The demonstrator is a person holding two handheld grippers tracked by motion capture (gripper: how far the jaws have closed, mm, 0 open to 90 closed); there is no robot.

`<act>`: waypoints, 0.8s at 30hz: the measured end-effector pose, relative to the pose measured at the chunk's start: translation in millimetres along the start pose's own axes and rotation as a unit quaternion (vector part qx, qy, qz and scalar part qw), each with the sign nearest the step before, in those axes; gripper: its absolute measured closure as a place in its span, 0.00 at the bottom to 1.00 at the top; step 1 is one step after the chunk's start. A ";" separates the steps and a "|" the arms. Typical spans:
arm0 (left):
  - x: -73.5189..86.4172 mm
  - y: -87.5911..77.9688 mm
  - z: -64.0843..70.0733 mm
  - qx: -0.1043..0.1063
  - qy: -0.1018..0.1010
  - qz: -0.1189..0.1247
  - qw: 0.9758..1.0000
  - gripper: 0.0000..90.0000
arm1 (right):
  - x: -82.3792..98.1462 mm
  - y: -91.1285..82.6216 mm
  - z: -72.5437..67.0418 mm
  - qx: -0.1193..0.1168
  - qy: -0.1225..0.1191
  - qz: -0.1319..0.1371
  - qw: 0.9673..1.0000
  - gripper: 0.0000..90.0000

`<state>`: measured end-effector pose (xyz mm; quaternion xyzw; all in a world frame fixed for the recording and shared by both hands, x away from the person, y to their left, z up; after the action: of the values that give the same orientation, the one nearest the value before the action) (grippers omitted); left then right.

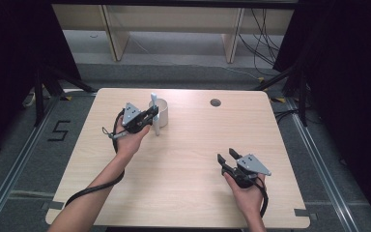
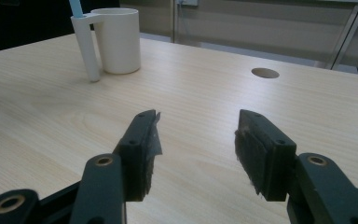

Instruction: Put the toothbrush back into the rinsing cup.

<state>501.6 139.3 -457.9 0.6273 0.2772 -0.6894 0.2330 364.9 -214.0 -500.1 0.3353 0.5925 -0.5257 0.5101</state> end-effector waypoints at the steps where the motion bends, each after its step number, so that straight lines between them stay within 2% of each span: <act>1: 0.9 0.0 0.1 -0.001 -0.003 -0.001 1.000 0.92 | 0.5 -1.0 -1.7 0.000 0.011 -0.007 1.000 0.54; 2: 2.0 -0.1 0.2 0.000 -0.003 -0.005 1.000 0.92 | 1.2 0.8 -1.9 -0.006 0.011 -0.001 1.000 0.54; 3: 2.0 -0.1 0.2 0.000 -0.003 -0.005 1.000 0.92 | 1.3 -0.5 -2.2 -0.002 0.013 -0.011 1.000 0.54; 4: 3.0 -0.3 0.8 0.000 -0.004 -0.009 1.000 0.92 | 0.9 1.5 0.8 -0.003 -0.008 0.002 1.000 0.54; 5: 3.5 -0.5 0.9 0.000 -0.005 -0.011 1.000 0.92 | 1.0 1.8 0.9 -0.004 -0.009 0.001 1.000 0.54; 6: 4.2 -0.7 0.9 0.001 -0.006 -0.013 1.000 0.91 | 1.4 1.6 -0.7 -0.007 0.003 -0.004 1.000 0.54; 9: 5.9 -2.4 1.3 0.001 -0.007 -0.019 1.000 0.89 | 1.7 2.0 -1.2 -0.009 0.005 -0.003 1.000 0.54; 10: 6.5 -3.3 1.5 0.002 -0.008 -0.022 1.000 0.88 | 1.5 0.8 -0.5 -0.006 -0.001 -0.009 1.000 0.54; 11: 6.5 -3.3 1.5 0.002 -0.008 -0.022 1.000 0.87 | 1.7 1.7 -0.1 -0.006 -0.006 -0.004 1.000 0.54; 13: 7.3 -5.5 1.5 0.002 -0.008 -0.025 1.000 0.85 | 2.2 2.2 -1.5 -0.012 0.003 -0.006 1.000 0.54; 14: 7.9 -8.1 1.4 -0.001 -0.011 -0.029 1.000 0.75 | 2.2 2.4 -1.2 -0.009 0.000 -0.007 1.000 0.54; 17: 9.0 -12.9 1.6 -0.003 -0.007 -0.032 0.999 0.63 | 2.4 2.2 -1.9 -0.011 0.006 -0.011 1.000 0.54; 19: 9.1 -16.7 2.5 -0.001 -0.004 -0.039 0.999 0.57 | 2.8 3.0 -0.6 -0.005 -0.004 -0.007 1.000 0.53; 21: 8.8 -18.8 3.3 0.000 -0.004 -0.041 0.999 0.52 | 2.9 2.9 -0.6 -0.005 -0.005 -0.008 1.000 0.53; 22: 8.0 -23.5 4.6 -0.001 -0.002 -0.046 0.999 0.50 | 3.4 3.2 -2.2 -0.013 0.006 -0.012 1.000 0.53; 24: 7.6 -28.3 5.6 0.003 -0.009 -0.045 0.999 0.48 | 3.6 3.4 -1.5 -0.011 0.001 -0.010 1.000 0.53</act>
<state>477.7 156.6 -462.6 0.6090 0.3007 -0.7055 0.2024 366.8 -212.3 -504.5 0.3241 0.6025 -0.5237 0.5076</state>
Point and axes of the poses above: each handheld gripper's, and its own axes: y roughly forward along the jaws, x roughly out of its underside, z roughly to its right, the point moved 1 cm from there along y, roughly forward along the jaws, and after that the axes turned 13 degrees about x, right-handed, at the moved point
